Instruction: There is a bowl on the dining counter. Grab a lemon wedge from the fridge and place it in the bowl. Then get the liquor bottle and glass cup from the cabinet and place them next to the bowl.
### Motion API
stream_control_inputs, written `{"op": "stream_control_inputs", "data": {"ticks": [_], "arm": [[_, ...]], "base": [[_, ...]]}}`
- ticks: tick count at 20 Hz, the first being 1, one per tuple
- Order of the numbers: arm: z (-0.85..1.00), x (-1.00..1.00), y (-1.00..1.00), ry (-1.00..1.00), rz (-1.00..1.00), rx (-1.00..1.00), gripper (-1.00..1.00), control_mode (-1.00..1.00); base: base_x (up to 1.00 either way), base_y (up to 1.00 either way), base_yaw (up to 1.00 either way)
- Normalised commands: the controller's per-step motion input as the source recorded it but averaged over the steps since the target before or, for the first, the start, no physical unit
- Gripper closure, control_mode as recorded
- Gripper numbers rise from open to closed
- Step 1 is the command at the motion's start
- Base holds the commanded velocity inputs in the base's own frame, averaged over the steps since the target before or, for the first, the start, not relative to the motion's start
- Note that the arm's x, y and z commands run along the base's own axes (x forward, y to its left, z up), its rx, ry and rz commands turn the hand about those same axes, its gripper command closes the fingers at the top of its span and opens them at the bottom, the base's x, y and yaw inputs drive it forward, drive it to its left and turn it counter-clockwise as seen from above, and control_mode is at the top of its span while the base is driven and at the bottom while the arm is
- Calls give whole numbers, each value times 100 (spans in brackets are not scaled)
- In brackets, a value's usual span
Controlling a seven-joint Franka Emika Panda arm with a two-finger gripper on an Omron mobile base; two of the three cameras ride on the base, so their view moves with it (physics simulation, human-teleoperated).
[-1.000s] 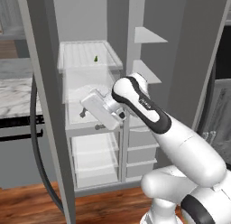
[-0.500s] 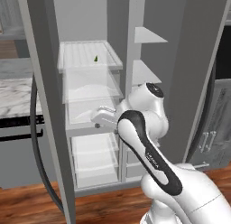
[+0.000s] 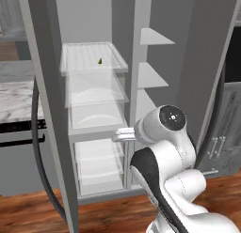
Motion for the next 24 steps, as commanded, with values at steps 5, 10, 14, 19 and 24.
{"op": "stream_control_inputs", "data": {"ticks": [5, 10, 14, 19, 24], "arm": [[10, -24, -80, -16, -1, -24, -100, -100], [1, -11, -80, -4, 0, -13, -100, -100], [0, -4, -63, 0, 3, 0, -100, -100], [-3, 0, -52, -2, 6, 3, -100, -100], [-8, 0, -14, 0, 3, 2, -100, -100]], "base": [[0, 0, 0], [0, 0, 0], [0, 0, 0], [0, 0, 0], [0, 0, 0]]}}
